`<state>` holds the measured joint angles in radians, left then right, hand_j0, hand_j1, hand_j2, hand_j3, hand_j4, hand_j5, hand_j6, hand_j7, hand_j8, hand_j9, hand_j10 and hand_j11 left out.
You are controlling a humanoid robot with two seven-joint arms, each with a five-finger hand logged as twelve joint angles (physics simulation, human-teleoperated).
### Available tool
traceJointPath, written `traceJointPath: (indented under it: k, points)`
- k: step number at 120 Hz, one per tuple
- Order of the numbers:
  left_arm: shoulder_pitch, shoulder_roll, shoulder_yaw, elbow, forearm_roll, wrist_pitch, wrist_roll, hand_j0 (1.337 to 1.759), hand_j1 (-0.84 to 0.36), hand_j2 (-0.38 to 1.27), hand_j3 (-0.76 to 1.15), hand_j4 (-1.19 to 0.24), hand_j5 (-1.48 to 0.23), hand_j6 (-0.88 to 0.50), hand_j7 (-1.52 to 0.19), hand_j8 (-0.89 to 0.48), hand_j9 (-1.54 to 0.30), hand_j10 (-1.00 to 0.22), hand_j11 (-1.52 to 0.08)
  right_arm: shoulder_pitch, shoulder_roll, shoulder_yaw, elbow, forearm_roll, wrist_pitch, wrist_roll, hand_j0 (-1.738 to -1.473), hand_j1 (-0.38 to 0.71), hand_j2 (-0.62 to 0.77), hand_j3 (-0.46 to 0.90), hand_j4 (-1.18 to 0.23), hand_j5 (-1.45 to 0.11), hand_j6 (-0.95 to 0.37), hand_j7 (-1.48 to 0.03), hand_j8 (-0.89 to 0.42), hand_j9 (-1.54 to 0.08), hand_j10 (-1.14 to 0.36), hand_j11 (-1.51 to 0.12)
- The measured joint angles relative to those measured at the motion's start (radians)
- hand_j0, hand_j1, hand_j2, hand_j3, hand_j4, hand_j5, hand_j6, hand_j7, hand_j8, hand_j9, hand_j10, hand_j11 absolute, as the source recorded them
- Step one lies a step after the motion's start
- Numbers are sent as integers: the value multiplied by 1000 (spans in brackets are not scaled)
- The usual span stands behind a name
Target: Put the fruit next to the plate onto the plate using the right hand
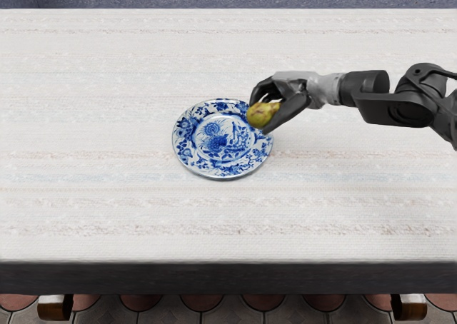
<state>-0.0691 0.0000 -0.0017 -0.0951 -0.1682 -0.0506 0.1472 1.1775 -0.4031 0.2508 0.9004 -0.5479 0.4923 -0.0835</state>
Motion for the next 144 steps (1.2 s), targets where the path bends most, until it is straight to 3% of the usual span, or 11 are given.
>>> traceJointPath:
  k: [58,111,132,144]
  points:
    - [0,0,0,0,0,0,0,1658,325,4,0,-21,-27,-21,-27,-21,-27,-21,-26,-1,204,-14,-117,-93,-122,4,-1652,269,213,0,-630,-1050,-380,-1011,-365,-1030,-770,-1031]
    - [0,0,0,0,0,0,0,1658,325,4,0,-21,-27,-21,-27,-21,-27,-21,-26,-11,272,-69,-152,-154,-226,8,-1652,263,205,0,-635,-1043,-384,-1005,-367,-1027,-775,-1027]
    - [0,0,0,0,0,0,0,1658,325,4,0,-21,-27,-21,-27,-21,-27,-21,-26,-10,275,-72,-153,-153,-235,8,-1654,245,180,0,-636,-910,-429,-892,-426,-900,-810,-906]
    - [-1,0,0,0,0,0,0,1658,325,4,0,-21,-27,-21,-27,-21,-27,-21,-26,-11,276,-73,-153,-152,-255,8,-1656,217,90,0,-560,-780,-433,-768,-426,-773,-672,-776]
